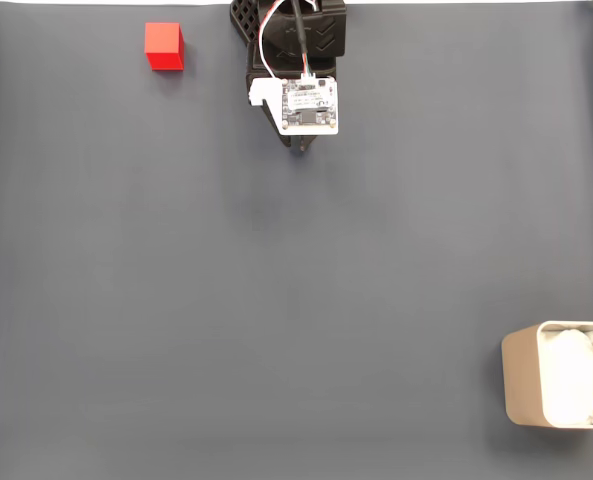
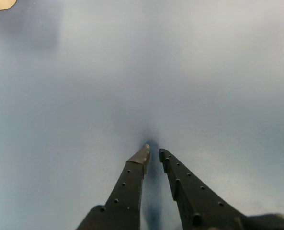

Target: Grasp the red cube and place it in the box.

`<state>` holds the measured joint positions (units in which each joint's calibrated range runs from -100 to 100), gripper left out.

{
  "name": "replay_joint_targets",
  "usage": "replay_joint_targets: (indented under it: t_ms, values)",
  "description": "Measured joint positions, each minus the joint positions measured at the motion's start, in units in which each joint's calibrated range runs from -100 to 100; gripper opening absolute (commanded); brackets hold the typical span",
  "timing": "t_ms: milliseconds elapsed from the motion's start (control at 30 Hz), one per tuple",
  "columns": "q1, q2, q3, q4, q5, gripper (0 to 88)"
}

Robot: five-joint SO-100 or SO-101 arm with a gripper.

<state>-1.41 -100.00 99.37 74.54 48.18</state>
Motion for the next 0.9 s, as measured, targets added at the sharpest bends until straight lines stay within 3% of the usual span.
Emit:
replay_joint_targets:
  t_ms: [900]
  values:
    - [0.1, 0.0, 0.0, 0.1, 0.5, 0.0]
